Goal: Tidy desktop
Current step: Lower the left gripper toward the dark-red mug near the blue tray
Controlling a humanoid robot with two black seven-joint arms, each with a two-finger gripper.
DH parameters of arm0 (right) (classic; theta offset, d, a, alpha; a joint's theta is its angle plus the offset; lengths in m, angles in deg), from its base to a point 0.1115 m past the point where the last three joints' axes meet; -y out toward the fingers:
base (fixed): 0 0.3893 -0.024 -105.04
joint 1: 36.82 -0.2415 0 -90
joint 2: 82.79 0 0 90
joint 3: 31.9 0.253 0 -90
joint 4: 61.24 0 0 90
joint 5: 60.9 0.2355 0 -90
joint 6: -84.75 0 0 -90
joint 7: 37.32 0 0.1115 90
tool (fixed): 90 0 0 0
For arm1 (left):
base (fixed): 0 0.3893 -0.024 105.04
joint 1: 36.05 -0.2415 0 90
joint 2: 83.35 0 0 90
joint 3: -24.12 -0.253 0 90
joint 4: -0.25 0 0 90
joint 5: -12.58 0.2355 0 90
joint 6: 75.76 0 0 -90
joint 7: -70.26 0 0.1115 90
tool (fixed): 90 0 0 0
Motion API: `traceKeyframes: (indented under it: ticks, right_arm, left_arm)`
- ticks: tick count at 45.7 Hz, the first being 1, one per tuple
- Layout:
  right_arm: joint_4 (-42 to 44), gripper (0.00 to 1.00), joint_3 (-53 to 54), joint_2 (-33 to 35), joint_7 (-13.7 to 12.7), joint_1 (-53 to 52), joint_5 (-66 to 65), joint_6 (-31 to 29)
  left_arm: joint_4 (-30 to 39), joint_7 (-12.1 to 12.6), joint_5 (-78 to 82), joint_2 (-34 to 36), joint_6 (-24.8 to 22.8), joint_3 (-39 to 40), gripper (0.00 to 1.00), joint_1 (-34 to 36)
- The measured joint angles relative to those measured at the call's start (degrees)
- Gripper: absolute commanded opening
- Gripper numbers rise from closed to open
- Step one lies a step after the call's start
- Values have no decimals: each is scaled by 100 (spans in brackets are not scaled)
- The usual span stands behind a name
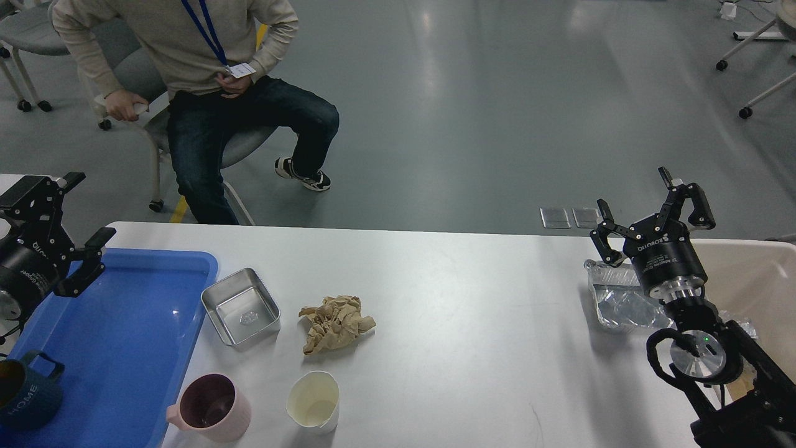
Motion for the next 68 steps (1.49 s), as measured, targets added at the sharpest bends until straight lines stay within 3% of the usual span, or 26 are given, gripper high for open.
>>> traceKeyframes:
  ticks: [10, 22, 41, 53, 68]
  right_arm:
    - [0, 100, -14, 19, -7, 28, 1, 3]
    - [0, 100, -23, 314, -13, 11, -4, 17]
    - [-21, 100, -261, 513, -18, 36, 0, 34]
    - [-37, 100, -262, 513, -18, 44, 1, 35]
    - [-44, 100, -264, 547, -9, 36, -4, 43]
  left_arm:
    - [58, 0, 257, 1152, 3, -867, 96, 17]
    - [662, -22, 1197, 1891, 5, -1807, 96, 19]
    - [1167, -91, 2739, 2966, -101, -1907, 96, 80]
    - [1205, -100, 2877, 3183, -378, -1907, 96, 73]
    - [1200, -29, 2884, 2841, -624, -2192, 96, 80]
